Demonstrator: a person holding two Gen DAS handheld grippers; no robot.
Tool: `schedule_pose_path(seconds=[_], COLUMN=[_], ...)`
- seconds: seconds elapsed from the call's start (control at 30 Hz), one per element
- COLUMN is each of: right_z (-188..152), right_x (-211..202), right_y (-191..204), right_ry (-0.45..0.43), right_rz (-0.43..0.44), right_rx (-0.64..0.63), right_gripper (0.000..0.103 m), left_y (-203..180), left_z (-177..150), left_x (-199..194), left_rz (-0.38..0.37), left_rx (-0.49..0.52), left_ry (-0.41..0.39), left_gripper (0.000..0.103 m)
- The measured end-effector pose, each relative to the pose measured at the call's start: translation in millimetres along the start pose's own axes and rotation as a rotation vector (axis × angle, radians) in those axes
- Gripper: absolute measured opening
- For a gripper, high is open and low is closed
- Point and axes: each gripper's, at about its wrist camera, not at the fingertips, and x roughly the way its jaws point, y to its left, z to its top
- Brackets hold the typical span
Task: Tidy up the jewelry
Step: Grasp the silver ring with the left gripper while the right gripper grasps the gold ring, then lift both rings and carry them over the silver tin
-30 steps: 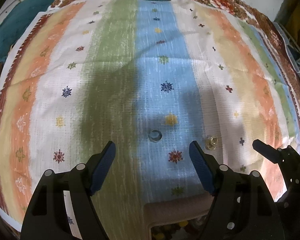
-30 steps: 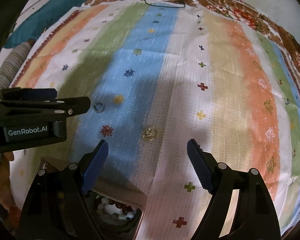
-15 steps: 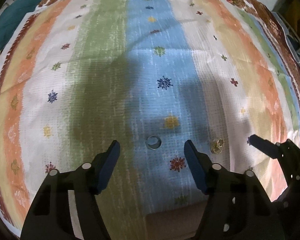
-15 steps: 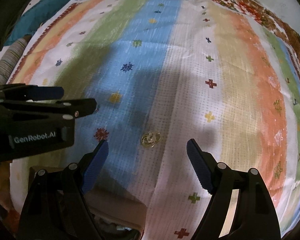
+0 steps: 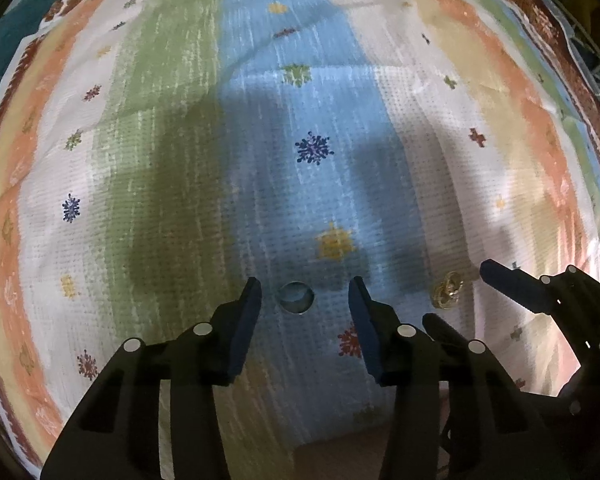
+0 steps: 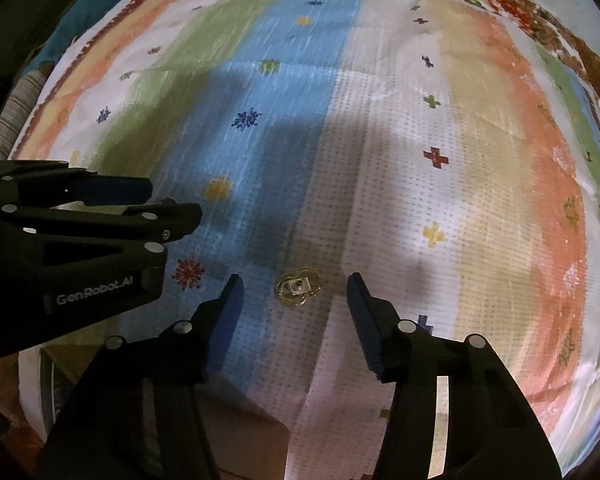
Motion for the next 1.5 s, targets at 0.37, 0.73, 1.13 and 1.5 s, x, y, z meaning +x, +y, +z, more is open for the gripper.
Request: schedule_pose_path(seconds=[0.37,0.73,1.13,1.5], right_z=[-1.2,-0.4,-11.4,-21.3], right_x=[10.7,5.9,-18.5,-55.6], right_y=[-1.9,-6.1,-8.7,-6.0], right_ry=[0.024,0.009,-0.037,-0.124], right_rz=[-0.006,0.014,0.012,0.023], right_rx=[0.01,0.02,0.032,0.059], right_gripper=[0.022,0.018,0.018,0.018], left_y=[-3.0,-2.0,5.2,-11.5], left_z=[1.1,-3.7,-25.8,-39.7], left_x=[9.2,-6.3,-45.4,-80.5], left_rz=[0.045,0.038,0.004,-0.012], left_rx=[0.02,0.02,-0.001,0.009], left_ry=[0.005,-0.019,-0.085,-0.174], left_gripper=[0.022,0.02,0.02,0.02])
